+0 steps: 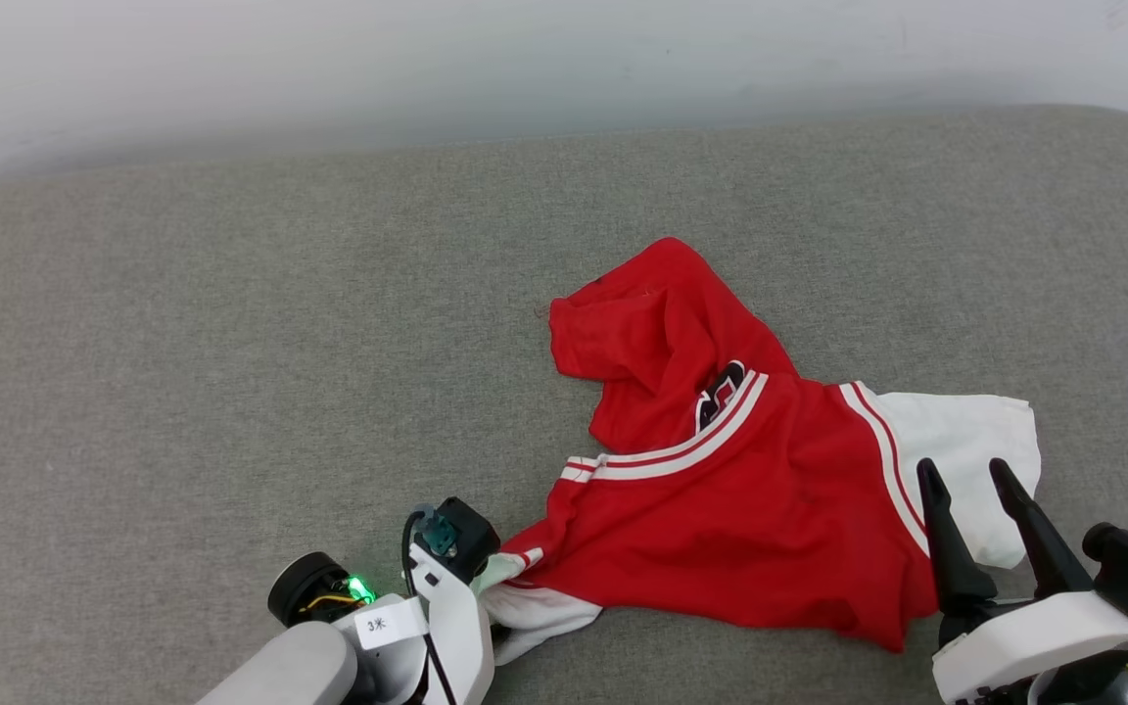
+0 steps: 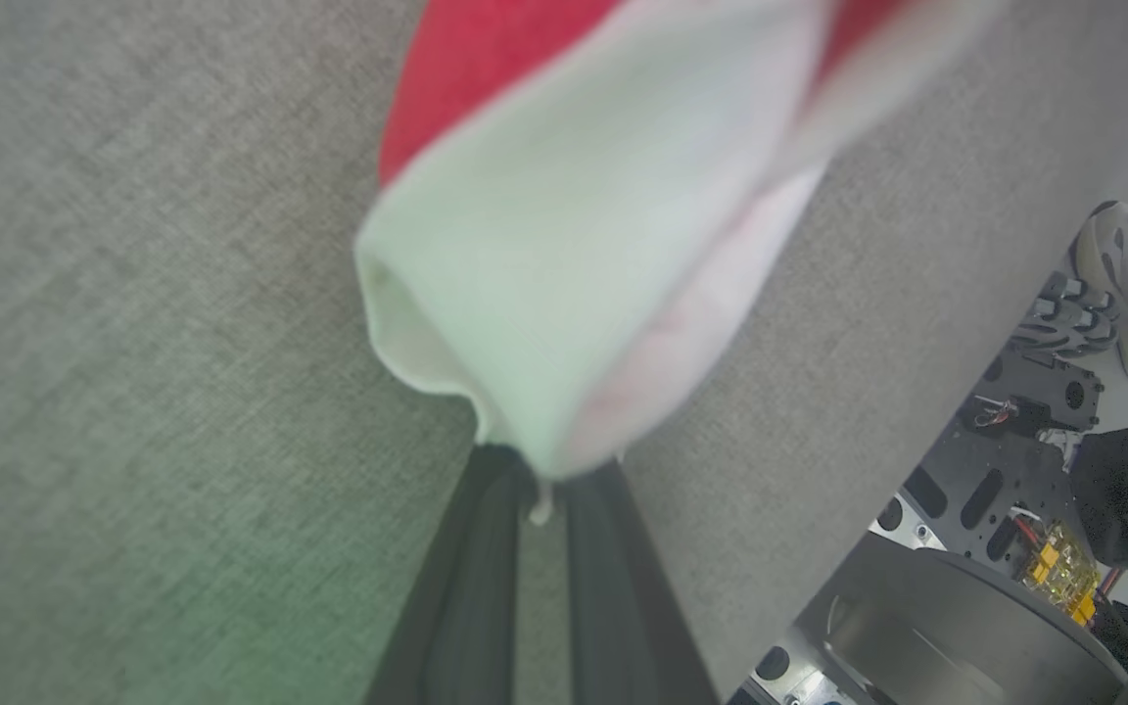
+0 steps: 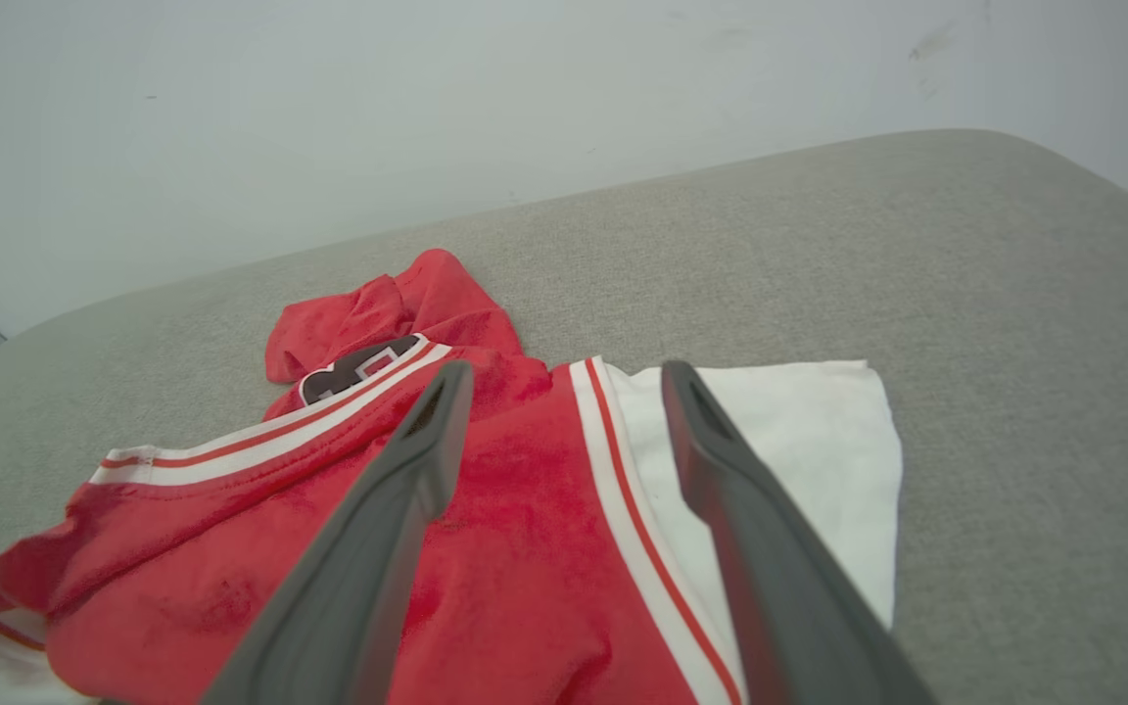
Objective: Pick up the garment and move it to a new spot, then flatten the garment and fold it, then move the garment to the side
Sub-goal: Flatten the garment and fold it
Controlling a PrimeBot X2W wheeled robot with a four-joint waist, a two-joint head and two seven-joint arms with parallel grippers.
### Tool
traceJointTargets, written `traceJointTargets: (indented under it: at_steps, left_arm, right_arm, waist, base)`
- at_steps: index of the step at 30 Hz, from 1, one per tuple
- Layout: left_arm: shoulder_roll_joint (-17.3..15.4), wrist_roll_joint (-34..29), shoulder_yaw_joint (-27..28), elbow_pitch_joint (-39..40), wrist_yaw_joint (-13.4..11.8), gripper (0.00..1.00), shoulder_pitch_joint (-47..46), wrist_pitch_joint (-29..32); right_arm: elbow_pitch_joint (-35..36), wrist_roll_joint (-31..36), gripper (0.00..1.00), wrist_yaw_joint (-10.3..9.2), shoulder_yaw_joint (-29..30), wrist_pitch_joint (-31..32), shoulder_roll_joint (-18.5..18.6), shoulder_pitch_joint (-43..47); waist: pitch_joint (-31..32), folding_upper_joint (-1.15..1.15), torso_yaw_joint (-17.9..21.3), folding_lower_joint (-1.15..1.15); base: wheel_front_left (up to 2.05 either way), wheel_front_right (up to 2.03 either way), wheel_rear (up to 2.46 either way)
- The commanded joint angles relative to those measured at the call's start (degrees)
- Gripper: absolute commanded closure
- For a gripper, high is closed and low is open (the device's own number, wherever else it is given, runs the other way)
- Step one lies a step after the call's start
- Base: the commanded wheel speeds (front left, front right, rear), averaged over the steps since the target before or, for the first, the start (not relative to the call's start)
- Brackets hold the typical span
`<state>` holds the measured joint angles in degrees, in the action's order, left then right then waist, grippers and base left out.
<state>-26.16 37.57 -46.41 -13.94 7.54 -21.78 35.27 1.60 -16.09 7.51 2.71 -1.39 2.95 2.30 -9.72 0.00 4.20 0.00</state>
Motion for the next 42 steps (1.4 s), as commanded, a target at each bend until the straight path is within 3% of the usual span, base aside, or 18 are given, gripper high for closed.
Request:
traceJointTargets:
  at_steps: [1,9,14,18,29,34,39,40,41,42]
  left_arm:
    - [-0.41,0.33,0.04,-1.30,-0.47,1.00,2.28,-0.52]
    - [-2.01,1.73,8.16,2.33,-7.00,1.00,5.36,-12.14]
    - [-3.82,2.49,12.11,5.20,-10.68,1.00,8.28,-16.59]
    - [-4.87,2.54,14.35,8.02,-12.78,1.00,9.87,-19.27]
    - [-5.35,1.73,15.69,12.54,-13.98,1.00,8.86,-21.69]
    - [-5.23,1.45,15.39,13.42,-13.22,1.00,7.52,-21.80]
    - [-5.01,1.49,15.23,13.08,-12.80,1.00,7.08,-22.37]
    - [-4.94,1.64,15.20,12.96,-12.73,1.00,7.13,-22.34]
    - [-4.85,1.84,15.18,12.83,-12.69,1.00,7.20,-22.39]
    - [-4.85,1.90,15.17,12.76,-12.74,1.00,7.25,-22.47]
  right_arm:
    - [-0.32,-0.35,0.00,-0.03,0.38,0.29,-0.12,-0.32]
    - [-3.63,-1.04,0.00,-0.04,6.75,4.09,-0.10,-0.91]
    - [-6.70,-0.65,0.00,-0.04,11.35,10.44,-0.10,-2.31]
    - [-9.86,-0.97,0.00,-0.04,14.61,17.51,2.02,-4.18]
    - [-18.01,0.22,0.00,-0.03,11.20,35.16,8.81,-15.61]
    - [-23.51,0.37,0.00,-0.04,9.22,39.50,10.32,-20.56]
    - [-28.21,-0.44,0.00,-0.02,6.70,45.03,9.57,-20.96]
    - [-28.92,-0.64,0.15,-0.02,6.30,46.18,9.33,-20.68]
    - [-29.51,-1.11,0.72,0.02,5.92,47.25,8.91,-20.34]
    - [-29.97,-1.56,0.85,0.06,5.80,48.15,8.54,-20.19]
  waist:
    - [0.43,0.00,-0.52,0.00]
    - [3.11,0.00,-2.88,0.00]
    - [4.07,0.00,-4.00,0.00]
    - [4.01,0.00,-4.77,0.00]
    - [-0.51,0.00,-6.04,0.00]
    - [-2.97,0.00,-6.69,0.00]
    - [-4.05,0.00,-6.96,0.00]
    - [-4.10,0.00,-6.96,0.00]
    - [-4.07,0.00,-6.94,0.00]
    - [-4.01,0.00,-6.92,0.00]
  base:
    - [0.00,0.00,0.00]
    - [0.00,0.00,0.00]
    - [0.00,0.00,0.00]
    - [0.00,0.00,0.00]
    - [0.00,0.00,0.00]
    - [0.00,0.00,0.00]
    - [0.00,0.00,0.00]
    - [0.00,0.00,0.00]
    - [0.00,0.00,0.00]
    - [0.00,0.00,0.00]
